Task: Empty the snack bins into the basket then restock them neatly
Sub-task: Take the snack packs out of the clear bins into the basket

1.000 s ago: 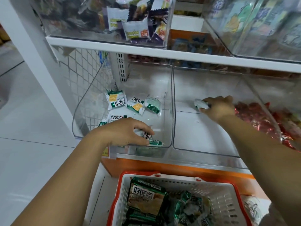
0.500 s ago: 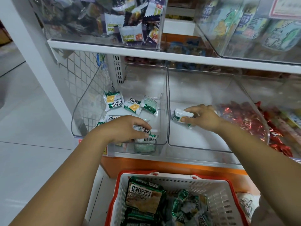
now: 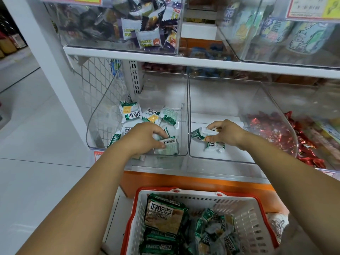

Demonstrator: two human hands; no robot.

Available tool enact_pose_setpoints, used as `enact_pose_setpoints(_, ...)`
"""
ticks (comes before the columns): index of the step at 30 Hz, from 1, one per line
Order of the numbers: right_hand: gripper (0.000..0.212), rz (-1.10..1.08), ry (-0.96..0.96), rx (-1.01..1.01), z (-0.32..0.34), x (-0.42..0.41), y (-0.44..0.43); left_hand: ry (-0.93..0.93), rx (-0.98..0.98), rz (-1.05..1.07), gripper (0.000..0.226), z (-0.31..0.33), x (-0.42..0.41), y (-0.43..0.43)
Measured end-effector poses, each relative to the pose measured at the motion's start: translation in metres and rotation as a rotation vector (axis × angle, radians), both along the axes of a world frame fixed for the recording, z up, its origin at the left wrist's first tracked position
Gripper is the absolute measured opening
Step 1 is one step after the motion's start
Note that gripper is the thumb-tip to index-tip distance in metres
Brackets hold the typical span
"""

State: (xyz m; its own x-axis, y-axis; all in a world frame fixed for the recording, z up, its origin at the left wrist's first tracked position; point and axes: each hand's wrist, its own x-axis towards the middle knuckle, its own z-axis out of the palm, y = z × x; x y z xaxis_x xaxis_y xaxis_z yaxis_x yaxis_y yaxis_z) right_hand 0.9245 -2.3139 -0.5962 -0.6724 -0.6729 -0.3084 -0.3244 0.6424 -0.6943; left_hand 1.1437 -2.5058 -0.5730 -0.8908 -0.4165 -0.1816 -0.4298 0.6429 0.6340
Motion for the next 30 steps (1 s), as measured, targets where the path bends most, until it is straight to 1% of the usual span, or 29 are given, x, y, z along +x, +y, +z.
enact_pose_setpoints(2,0.029,-0.009,0.016,-0.011,0.002,0.007,0.003,0.146,-0.022,0.09,0.025,0.006,0.006,0.005)
enact_pose_setpoints(3,0.027,-0.029,0.043,-0.053,0.007,0.013,0.006,0.236,-0.026,0.146,0.027,0.01,0.01,0.007)
enact_pose_setpoints(4,0.024,-0.058,0.066,-0.132,0.013,0.019,0.009,0.338,-0.027,0.199,0.027,0.015,0.014,0.01)
enact_pose_setpoints(7,0.013,-0.136,0.053,-0.464,0.042,0.049,0.022,0.641,0.003,0.322,0.027,0.035,0.027,0.027)
enact_pose_setpoints(9,0.01,-0.199,0.034,-0.611,0.062,0.076,0.036,0.757,0.066,0.313,0.028,0.048,0.039,0.048)
enact_pose_setpoints(11,0.013,-0.195,0.021,-0.674,0.075,0.106,0.059,0.783,0.142,0.225,0.03,0.055,0.054,0.074)
enact_pose_setpoints(12,0.015,-0.172,0.018,-0.666,0.077,0.12,0.072,0.756,0.173,0.179,0.029,0.055,0.062,0.086)
enact_pose_setpoints(14,0.014,-0.146,-0.012,-0.603,0.071,0.142,0.101,0.624,0.207,0.102,0.025,0.041,0.072,0.108)
enact_pose_setpoints(16,0.014,-0.135,-0.075,-0.476,0.048,0.158,0.131,0.403,0.205,0.037,0.021,0.016,0.077,0.133)
enact_pose_setpoints(17,0.017,-0.147,-0.115,-0.387,0.031,0.163,0.146,0.281,0.203,0.002,0.019,-0.002,0.077,0.146)
enact_pose_setpoints(19,0.032,-0.208,-0.205,-0.19,-0.014,0.173,0.174,0.067,0.224,-0.059,0.021,-0.048,0.076,0.174)
enact_pose_setpoints(21,0.052,-0.272,-0.311,0.007,-0.062,0.182,0.195,-0.081,0.276,-0.085,0.028,-0.096,0.075,0.199)
enact_pose_setpoints(22,0.058,-0.287,-0.353,0.08,-0.085,0.187,0.203,-0.137,0.318,-0.085,0.032,-0.116,0.075,0.211)
enact_pose_setpoints(24,0.058,-0.351,-0.415,0.131,-0.123,0.198,0.216,-0.205,0.42,-0.057,0.035,-0.146,0.079,0.232)
enact_pose_setpoints(26,0.057,-0.428,-0.445,0.117,-0.148,0.204,0.228,-0.22,0.479,-0.061,0.04,-0.165,0.084,0.245)
enact_pose_setpoints(28,0.06,-0.457,-0.408,0.145,-0.158,0.204,0.237,-0.229,0.451,-0.099,0.046,-0.175,0.088,0.247)
enact_pose_setpoints(30,0.054,-0.493,-0.301,0.134,-0.151,0.199,0.239,-0.197,0.378,-0.099,0.042,-0.167,0.086,0.239)
